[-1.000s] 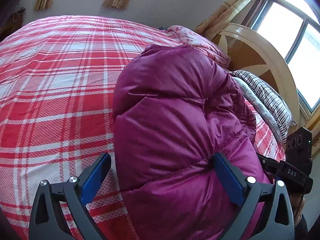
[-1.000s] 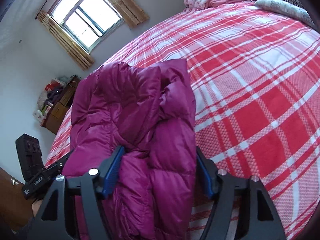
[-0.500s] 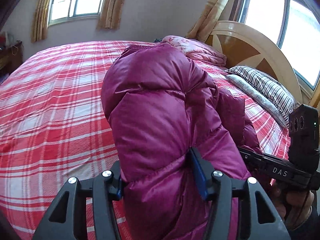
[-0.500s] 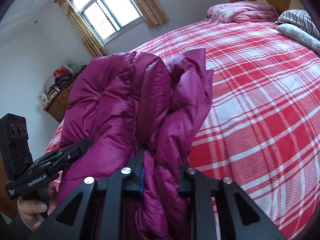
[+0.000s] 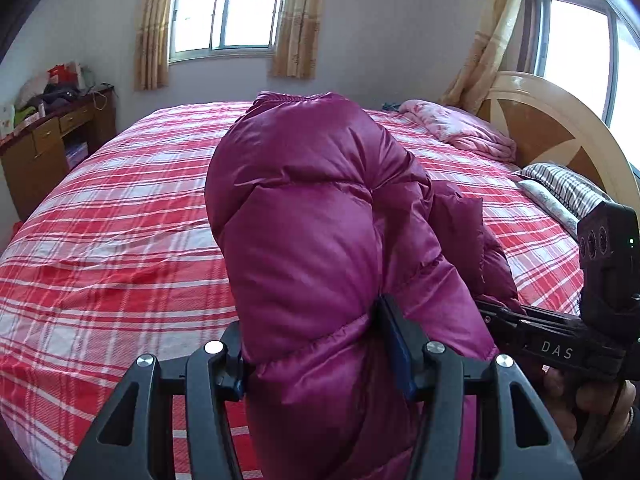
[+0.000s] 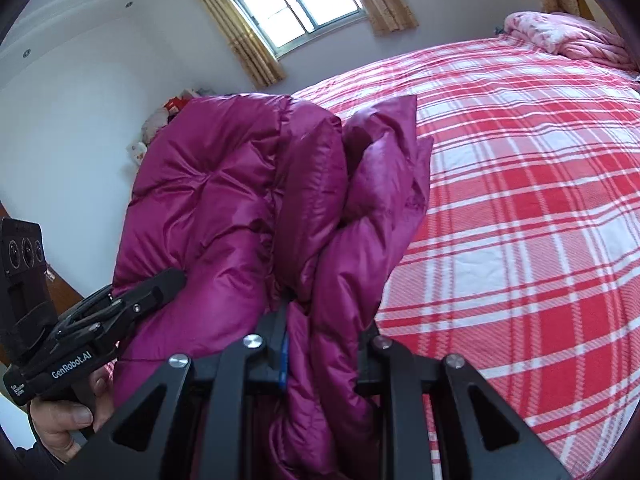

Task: Fold large clothes
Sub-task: 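Lift and roll the jacket bundle over with both tools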

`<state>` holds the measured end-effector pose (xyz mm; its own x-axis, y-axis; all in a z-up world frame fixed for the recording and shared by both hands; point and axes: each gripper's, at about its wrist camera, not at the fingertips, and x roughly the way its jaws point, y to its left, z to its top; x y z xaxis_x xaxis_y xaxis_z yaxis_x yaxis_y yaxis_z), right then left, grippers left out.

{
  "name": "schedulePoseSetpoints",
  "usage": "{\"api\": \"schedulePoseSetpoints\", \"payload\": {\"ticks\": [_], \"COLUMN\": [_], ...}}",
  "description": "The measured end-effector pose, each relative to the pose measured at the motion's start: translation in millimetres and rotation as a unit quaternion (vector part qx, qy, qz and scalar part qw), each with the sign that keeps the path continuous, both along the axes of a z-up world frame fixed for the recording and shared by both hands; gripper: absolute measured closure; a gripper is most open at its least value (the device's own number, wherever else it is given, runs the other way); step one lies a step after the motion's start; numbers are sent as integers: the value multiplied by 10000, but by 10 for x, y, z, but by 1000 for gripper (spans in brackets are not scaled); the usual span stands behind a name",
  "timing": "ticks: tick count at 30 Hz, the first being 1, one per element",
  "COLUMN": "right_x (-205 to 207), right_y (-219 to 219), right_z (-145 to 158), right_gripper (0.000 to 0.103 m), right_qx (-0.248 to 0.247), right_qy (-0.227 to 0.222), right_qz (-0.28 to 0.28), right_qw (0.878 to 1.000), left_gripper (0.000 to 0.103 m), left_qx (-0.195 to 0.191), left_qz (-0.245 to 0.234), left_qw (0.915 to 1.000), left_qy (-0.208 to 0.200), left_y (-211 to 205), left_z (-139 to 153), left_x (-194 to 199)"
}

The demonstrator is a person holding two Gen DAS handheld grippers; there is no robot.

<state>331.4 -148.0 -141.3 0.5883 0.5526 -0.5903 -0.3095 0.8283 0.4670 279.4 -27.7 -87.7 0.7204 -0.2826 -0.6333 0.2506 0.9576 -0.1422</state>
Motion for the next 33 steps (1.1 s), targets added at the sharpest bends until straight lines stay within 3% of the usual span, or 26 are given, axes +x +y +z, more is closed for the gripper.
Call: {"api": "schedulePoseSetpoints", "payload": {"ticks": [16, 33], "right_x": [463, 684], "right_y": [1340, 1728], "right_z": [86, -3], "right_gripper": [80, 80], "right_qx": [-135, -345], "right_qy": [-73, 54], "right_qz": [1152, 1486], "right_qw": [9932, 9883], "left_gripper": [48, 48], "left_qx": [-48, -71], "left_qz": [1148, 1551], "left_qw": [9933, 9878], "left_qy": [-72, 82], "left_y": [1055, 1457], "left_z": [34, -141], "left_x": [-171, -241]}}
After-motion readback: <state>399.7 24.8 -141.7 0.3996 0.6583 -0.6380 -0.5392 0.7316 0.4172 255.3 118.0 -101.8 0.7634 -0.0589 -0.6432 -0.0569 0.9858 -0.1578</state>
